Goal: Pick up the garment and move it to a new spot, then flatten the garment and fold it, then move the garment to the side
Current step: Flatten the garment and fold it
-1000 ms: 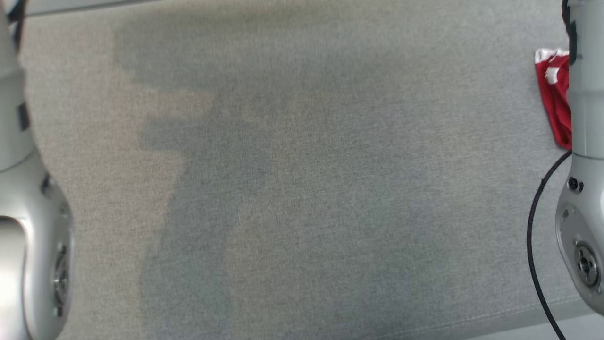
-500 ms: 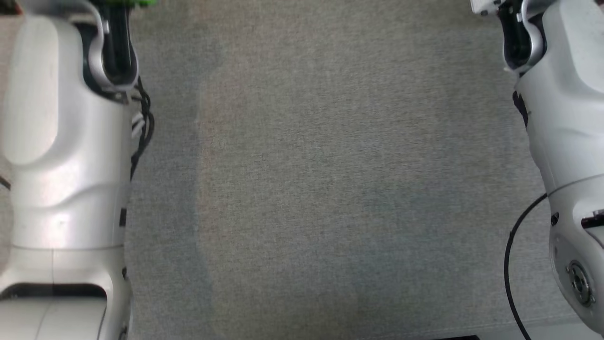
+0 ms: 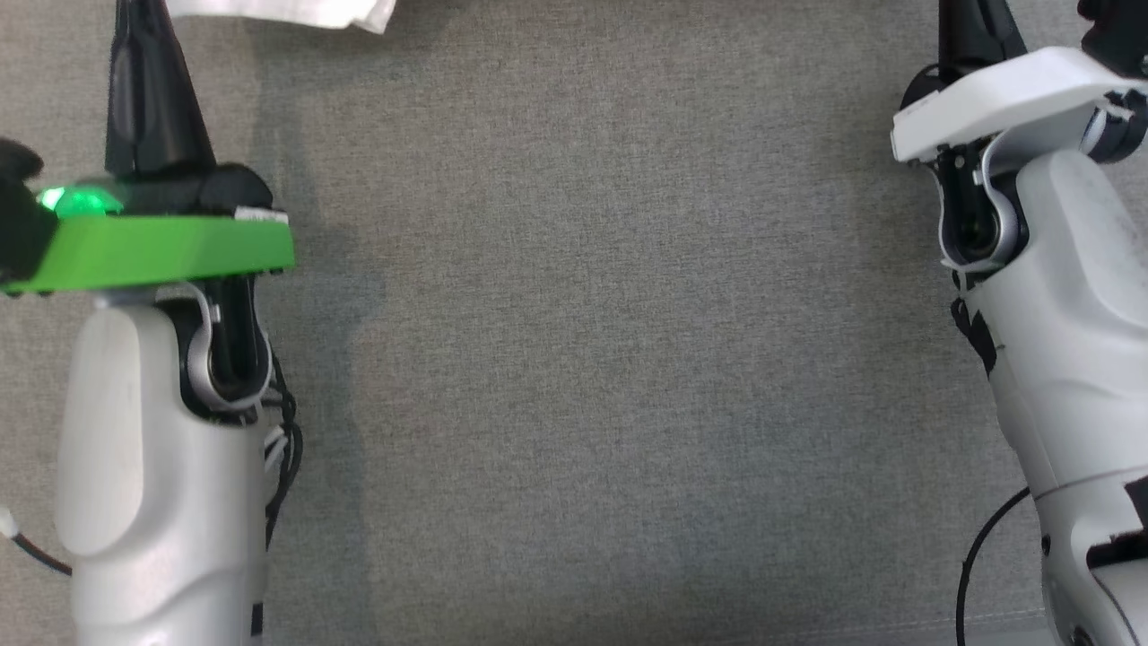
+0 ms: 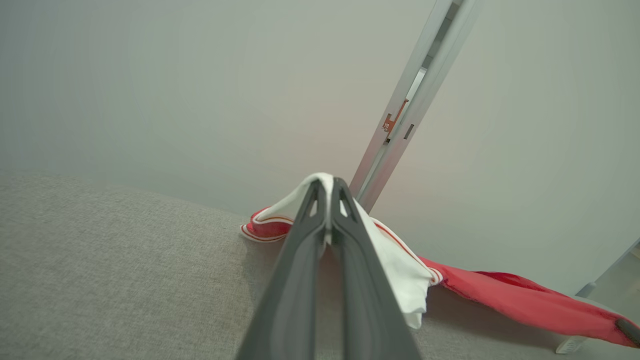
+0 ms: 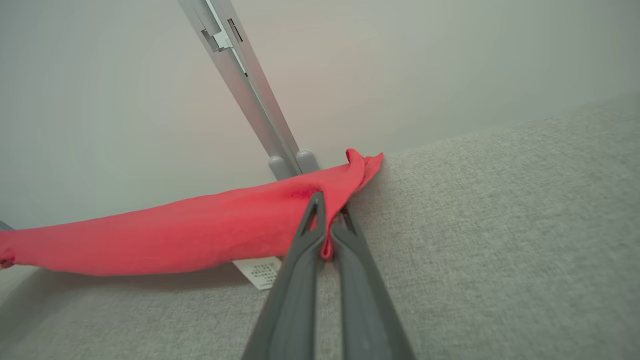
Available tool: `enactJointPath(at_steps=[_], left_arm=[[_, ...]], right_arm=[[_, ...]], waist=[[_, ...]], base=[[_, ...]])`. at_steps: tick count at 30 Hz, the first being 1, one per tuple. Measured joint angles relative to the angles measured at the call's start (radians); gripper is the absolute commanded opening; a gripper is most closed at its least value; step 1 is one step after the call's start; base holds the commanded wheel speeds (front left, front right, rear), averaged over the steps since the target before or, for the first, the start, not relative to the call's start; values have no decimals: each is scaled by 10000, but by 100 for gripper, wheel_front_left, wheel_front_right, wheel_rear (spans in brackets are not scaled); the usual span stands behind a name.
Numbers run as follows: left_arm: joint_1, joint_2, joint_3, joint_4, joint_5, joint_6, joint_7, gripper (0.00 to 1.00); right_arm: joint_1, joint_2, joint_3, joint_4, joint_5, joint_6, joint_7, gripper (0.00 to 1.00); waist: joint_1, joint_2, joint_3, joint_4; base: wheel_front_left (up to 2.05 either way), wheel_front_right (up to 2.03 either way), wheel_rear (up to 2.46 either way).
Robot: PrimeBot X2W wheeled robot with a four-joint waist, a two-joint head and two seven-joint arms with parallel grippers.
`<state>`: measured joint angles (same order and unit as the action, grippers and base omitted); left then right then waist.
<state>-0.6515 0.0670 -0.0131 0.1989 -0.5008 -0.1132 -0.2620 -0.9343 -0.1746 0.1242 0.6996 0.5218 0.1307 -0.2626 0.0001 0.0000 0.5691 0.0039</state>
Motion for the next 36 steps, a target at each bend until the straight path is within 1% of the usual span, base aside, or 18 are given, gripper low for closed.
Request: enactJointPath(at_steps=[6, 10, 16, 21, 25, 28, 30, 31, 36], left_arm=[[2212, -132, 46, -1338, -211, -25, 0, 0], [3891, -153, -163, -2150, -479, 12, -2, 0], [6101, -167, -828, -3235, -614, 437, -4, 0], [7450, -171, -1233, -4054, -617, 859, 59, 0], [8148, -173, -1463, -4452, -604, 1093, 330, 0], [8422, -107, -1547, -4376, -581, 1195, 602, 0], [8466, -8, -1634, -4121, -443, 1239, 734, 0], [8464, 25, -1697, -3979, -437, 1237, 780, 0], [8296, 31, -1856, -3651, -426, 1202, 890, 0]], right_arm=[[1977, -161, 44, -1425, 947, 0, 0, 0], [3609, -272, 123, -2337, 1411, 0, -2, 0], [6058, -430, -90, -3672, 1653, 0, 8, 0], [8021, -217, -568, -4949, 1628, 0, 251, 0], [9110, 58, -968, -5908, 1386, 0, 723, 0], [9652, 439, -1237, -6362, 1193, 0, 1135, 0], [9756, 585, -1386, -6473, 951, 0, 1375, 0], [9751, 675, -1436, -6495, 1011, 0, 1486, 0], [9634, 853, -1413, -6234, 826, 0, 1806, 0]], waist=[[-1, 0, -853, 7], [-1, 0, -1573, 64], [-1, 0, -2689, 201], [-1, 0, -3568, 379], [-2, 0, -4087, 517], [-2, 0, -4354, 605], [-2, 0, -4431, 622], [-2, 0, -4427, 610], [-1, 0, -4173, 528]], base=[[0, 0, 0], [0, 0, 0], [0, 0, 0], [0, 0, 0], [0, 0, 0], [0, 0, 0], [0, 0, 0], [0, 0, 0], [0, 0, 0]])
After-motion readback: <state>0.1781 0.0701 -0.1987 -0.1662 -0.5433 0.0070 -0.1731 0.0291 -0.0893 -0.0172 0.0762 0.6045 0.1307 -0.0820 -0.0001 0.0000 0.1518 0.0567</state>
